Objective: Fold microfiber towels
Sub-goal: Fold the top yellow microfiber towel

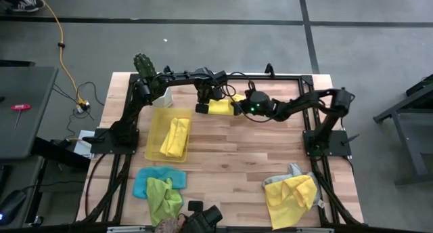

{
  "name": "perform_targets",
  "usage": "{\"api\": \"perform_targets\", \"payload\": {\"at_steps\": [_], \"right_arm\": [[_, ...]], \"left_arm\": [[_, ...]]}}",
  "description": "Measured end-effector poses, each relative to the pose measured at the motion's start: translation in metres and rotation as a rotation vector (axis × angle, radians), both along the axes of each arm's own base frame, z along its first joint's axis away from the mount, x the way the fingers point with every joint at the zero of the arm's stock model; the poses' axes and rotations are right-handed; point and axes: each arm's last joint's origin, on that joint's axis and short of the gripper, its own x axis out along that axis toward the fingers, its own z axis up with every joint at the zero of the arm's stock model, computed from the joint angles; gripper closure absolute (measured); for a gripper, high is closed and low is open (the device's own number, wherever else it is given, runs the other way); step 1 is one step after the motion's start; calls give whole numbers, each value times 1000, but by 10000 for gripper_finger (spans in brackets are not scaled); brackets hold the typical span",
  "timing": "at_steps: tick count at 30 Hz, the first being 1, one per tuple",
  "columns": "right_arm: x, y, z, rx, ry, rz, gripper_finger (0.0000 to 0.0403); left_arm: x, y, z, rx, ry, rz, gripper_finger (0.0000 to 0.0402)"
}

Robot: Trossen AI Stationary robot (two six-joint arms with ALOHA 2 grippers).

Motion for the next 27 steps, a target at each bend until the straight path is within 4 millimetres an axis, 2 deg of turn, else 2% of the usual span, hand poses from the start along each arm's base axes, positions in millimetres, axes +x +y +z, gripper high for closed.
{"api": "perform_targets", "payload": {"at_steps": [12,21,27], "right_arm": [[57,-18,1,-31,54,83,402],[64,-18,1,-44,65,123,387],[65,-17,2,-48,54,151,316]], "left_arm": [[0,0,0,4,2,6,402],[0,0,0,5,3,7,402],[0,0,0,6,4,7,402]]}}
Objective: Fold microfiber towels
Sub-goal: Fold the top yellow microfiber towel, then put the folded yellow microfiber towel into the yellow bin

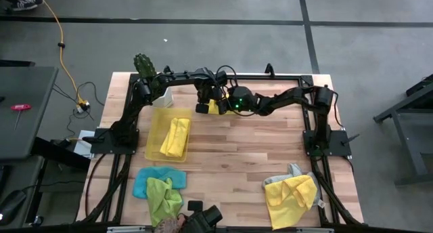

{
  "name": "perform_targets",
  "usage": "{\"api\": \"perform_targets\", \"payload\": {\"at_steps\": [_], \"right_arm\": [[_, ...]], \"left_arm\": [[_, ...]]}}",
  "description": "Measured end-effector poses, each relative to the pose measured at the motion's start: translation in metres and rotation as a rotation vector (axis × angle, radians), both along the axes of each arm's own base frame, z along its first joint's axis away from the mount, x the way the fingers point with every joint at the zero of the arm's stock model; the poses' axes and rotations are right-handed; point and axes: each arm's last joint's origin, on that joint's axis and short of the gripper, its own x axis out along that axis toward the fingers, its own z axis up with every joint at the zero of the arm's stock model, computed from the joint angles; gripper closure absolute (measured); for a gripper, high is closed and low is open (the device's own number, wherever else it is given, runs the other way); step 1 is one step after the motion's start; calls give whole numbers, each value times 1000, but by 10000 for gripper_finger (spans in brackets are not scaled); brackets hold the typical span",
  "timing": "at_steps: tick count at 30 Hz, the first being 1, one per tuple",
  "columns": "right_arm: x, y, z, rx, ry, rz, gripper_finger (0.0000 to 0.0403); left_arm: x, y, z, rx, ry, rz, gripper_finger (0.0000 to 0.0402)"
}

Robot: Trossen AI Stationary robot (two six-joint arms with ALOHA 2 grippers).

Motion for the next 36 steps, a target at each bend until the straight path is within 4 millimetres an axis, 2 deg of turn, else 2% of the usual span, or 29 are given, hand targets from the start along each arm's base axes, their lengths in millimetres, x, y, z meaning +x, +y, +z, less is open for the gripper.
{"api": "perform_targets", "payload": {"at_steps": [7,13,19,24,27,32,36], "right_arm": [[1,0,3,-86,-3,45,221],[0,-2,3,-164,25,94,189],[-1,-2,9,-273,55,159,186],[-12,2,21,-375,201,243,185],[-20,4,27,-420,311,230,185],[-36,6,14,-458,429,172,196],[-50,8,-1,-477,482,105,232]], "left_arm": [[6,4,9,2,-22,9,401],[4,7,26,11,-22,23,401],[-5,7,54,50,-51,42,401],[-12,4,87,87,-129,48,401],[-14,6,102,51,-250,60,401],[-4,13,109,27,-453,62,401],[4,21,94,78,-526,54,401]]}}
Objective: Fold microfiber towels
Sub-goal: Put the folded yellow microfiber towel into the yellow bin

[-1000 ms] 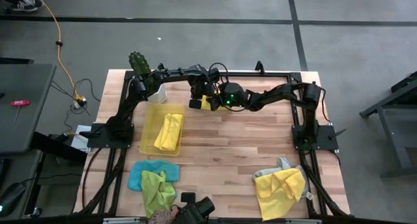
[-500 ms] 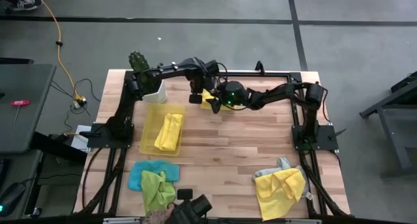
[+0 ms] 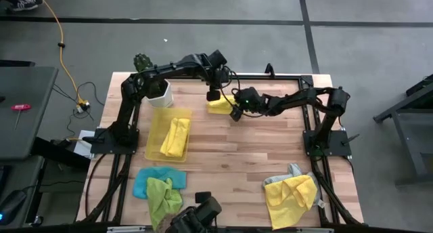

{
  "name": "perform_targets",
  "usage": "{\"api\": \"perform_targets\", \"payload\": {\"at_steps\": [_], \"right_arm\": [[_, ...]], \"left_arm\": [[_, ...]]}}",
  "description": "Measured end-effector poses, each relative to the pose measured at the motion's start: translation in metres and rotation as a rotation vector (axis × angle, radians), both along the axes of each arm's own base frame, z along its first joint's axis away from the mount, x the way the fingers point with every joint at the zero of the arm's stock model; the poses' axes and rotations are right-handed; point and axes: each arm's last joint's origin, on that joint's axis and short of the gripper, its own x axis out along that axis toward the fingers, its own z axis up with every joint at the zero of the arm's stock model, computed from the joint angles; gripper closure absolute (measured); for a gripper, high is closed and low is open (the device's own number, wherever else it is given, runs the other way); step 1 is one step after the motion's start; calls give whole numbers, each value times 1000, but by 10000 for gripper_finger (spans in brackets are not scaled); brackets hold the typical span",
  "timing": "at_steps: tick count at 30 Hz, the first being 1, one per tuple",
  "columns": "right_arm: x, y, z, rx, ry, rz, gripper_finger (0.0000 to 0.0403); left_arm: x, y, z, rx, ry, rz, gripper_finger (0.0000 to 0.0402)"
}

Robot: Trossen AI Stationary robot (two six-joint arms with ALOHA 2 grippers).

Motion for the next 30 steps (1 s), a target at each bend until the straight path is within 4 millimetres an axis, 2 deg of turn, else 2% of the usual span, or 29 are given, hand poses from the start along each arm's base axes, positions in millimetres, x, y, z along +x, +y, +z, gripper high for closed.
{"api": "perform_targets", "payload": {"at_steps": [4,11,22,27,30], "right_arm": [[-7,4,-8,4,-71,19,274],[-10,19,-16,3,-28,78,318],[-8,38,-14,-45,50,163,324],[-11,39,-4,-84,59,173,324],[-16,41,9,-106,68,177,325]], "left_arm": [[2,1,-16,-18,-21,-3,401],[-4,-13,-47,-103,37,-15,401],[-8,-41,-90,-148,93,-51,401],[-11,-41,-94,-136,90,-41,401],[-11,-42,-91,-138,91,-28,401]]}}
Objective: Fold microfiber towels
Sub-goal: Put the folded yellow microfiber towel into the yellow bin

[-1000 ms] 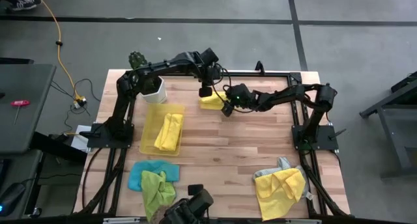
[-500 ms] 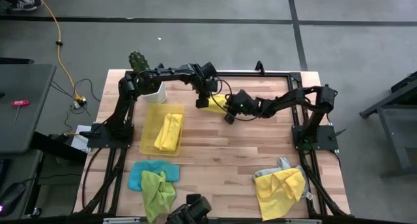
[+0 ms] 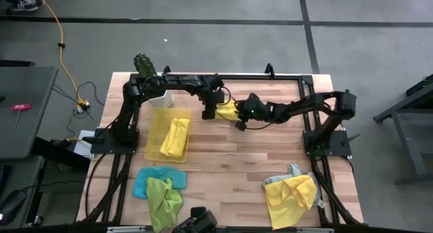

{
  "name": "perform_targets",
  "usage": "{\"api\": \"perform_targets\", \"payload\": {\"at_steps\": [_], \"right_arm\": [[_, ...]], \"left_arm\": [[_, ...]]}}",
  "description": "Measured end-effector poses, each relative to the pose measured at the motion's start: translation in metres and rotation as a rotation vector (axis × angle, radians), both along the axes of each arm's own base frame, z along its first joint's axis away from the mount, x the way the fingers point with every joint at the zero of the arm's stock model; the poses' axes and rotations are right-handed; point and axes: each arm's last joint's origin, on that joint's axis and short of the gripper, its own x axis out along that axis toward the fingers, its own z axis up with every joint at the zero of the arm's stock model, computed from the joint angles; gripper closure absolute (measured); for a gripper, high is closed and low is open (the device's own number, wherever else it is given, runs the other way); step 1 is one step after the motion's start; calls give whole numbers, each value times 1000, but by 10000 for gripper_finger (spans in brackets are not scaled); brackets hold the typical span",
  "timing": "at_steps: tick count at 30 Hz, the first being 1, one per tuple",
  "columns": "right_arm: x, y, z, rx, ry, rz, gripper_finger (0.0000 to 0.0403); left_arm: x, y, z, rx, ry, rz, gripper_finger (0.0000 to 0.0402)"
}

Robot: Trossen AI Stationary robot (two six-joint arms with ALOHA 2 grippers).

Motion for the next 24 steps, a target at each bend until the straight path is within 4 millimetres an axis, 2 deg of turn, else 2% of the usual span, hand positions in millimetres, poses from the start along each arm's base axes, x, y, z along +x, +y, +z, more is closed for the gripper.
{"api": "perform_targets", "payload": {"at_steps": [3,8,13,16,19,24], "right_arm": [[-7,3,17,-20,3,10,325],[-18,11,48,-64,-59,-7,325],[-26,23,71,-75,-131,9,325],[-27,30,78,-58,-168,19,325],[-26,36,80,-52,-187,19,324],[-25,43,77,-46,-181,19,324]], "left_arm": [[-3,-3,10,29,30,-5,401],[-10,-10,58,93,-5,-7,401],[-10,-28,90,107,-77,32,401],[-2,-42,91,134,-67,45,396],[11,-58,80,202,-3,9,376],[24,-79,58,327,139,-90,310]]}}
